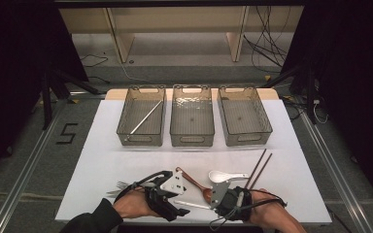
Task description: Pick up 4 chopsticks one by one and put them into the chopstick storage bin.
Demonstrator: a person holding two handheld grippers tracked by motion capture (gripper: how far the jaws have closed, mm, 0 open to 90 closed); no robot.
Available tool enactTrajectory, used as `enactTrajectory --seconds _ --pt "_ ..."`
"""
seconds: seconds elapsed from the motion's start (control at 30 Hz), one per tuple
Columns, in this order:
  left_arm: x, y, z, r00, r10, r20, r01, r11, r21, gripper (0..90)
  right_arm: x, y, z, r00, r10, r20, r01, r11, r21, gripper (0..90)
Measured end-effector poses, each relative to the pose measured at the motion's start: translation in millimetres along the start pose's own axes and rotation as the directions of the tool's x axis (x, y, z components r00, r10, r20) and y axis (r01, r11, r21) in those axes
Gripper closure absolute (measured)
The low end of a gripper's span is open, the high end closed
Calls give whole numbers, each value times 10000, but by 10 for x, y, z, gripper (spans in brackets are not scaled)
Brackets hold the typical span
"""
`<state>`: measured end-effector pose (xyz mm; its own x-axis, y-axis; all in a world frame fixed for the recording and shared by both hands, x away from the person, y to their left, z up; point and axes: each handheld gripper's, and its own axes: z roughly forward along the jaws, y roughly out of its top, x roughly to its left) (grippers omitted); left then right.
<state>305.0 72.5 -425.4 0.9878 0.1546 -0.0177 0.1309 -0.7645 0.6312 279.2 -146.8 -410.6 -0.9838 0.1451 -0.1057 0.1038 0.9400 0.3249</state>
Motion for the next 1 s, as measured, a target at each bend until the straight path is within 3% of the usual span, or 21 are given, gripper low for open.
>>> enactTrajectory --seconds 0.1,0.43,0.83,1.0 --pt "-31 17 26 9996 270 90 -272 9994 206 425 24 19 5 9999 -119 9 119 9999 52 855" --pt "-87 70 88 9963 639 571 -673 9959 610 594 62 54 3 9992 -388 -61 387 9991 -159 854" --pt "-130 69 113 9869 1349 883 -1425 9860 869 796 91 63 12 9979 -607 -235 602 9979 -225 854" --pt "-154 74 116 9817 1651 954 -1742 9800 966 821 104 56 7 9972 -686 -291 679 9974 -254 853"
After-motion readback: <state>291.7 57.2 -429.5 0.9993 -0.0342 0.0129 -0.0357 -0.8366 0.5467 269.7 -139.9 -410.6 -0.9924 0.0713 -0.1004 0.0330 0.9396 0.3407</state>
